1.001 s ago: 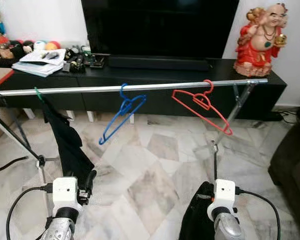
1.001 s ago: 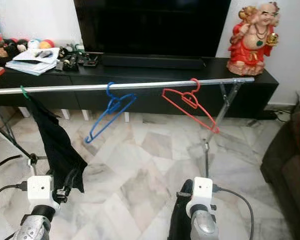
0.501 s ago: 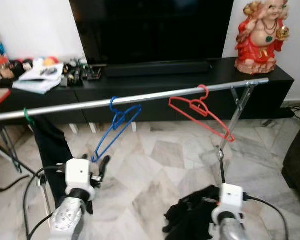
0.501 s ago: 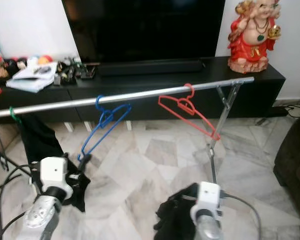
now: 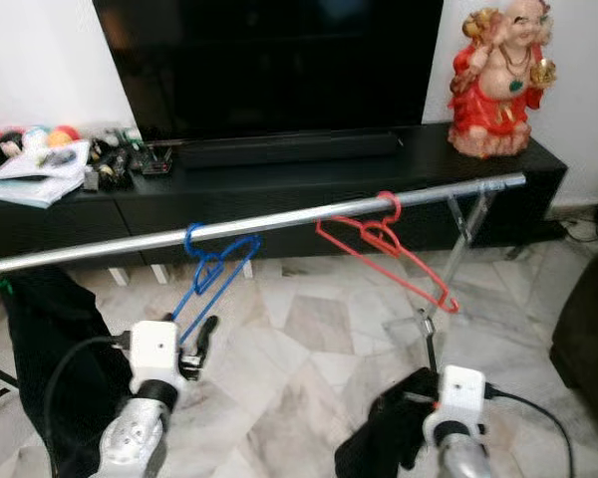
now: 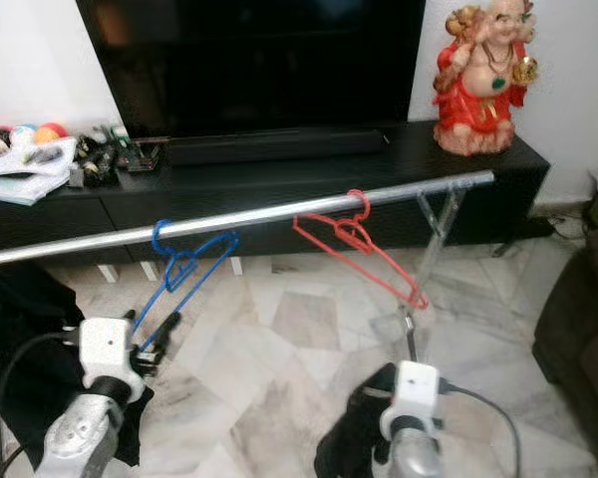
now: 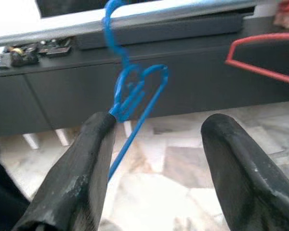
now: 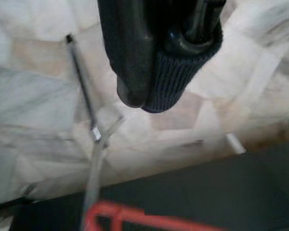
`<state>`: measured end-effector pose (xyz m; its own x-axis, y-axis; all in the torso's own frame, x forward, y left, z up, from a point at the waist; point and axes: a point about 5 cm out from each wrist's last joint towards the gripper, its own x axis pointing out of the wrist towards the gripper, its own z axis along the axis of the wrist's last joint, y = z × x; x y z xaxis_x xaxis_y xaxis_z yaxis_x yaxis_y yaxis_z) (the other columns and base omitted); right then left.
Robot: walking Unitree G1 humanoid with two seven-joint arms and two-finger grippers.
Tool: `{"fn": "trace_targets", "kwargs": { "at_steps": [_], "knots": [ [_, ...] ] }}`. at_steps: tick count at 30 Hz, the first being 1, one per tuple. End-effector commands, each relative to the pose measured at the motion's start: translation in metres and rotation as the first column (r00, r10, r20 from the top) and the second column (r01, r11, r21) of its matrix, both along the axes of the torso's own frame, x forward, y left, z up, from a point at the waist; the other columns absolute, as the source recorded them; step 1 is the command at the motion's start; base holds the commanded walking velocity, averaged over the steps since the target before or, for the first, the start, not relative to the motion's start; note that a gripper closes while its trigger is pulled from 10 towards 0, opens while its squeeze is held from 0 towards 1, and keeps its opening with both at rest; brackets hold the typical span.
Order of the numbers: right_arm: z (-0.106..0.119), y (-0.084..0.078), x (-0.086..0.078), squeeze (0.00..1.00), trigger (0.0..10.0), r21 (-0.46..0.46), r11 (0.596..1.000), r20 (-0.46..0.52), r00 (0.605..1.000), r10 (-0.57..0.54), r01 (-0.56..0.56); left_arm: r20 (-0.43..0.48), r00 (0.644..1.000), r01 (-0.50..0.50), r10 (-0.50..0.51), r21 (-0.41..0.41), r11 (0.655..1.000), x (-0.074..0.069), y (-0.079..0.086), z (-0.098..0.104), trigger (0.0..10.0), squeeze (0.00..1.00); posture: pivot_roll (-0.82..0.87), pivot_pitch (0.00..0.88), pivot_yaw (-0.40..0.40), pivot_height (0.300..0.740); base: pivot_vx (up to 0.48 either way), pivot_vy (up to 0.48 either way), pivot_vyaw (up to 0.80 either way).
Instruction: Hang hanger
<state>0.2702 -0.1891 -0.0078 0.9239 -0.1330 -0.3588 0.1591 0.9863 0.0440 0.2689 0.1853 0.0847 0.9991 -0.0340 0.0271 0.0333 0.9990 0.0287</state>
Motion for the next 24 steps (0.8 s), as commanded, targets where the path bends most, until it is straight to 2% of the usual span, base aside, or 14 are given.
{"fn": "trace_targets", "kwargs": {
  "at_steps": [1,18,24],
  "knots": [
    [0.0067,0.0173,0.01,0.0,10.0,0.018,0.998,0.029,0.998,0.053,-0.053,0.015,0.999,-0.038,0.038,0.013,0.999,-0.0007,0.0123,0.005,10.0,0.0,-0.04,0.035,0.052,0.74,0.33,0.0,0.0],
    [-0.0003,0.0198,0.0055,0.0,10.0,0.028,0.996,-0.015,0.996,0.089,-0.088,0.022,0.999,-0.046,0.046,0.006,0.999,-0.0011,0.0107,0.0057,10.0,0.0,-0.04,0.064,0.044,0.74,0.32,0.0,0.0],
    [-0.0014,0.0213,0.0048,0.0,10.0,0.025,0.994,-0.024,0.994,0.104,-0.104,0.003,1.0,0.016,-0.016,0.002,1.0,-0.0033,0.0061,0.0061,10.0,0.0,-0.03,0.074,0.04,0.74,0.0,0.0,0.0]
  ]
}}
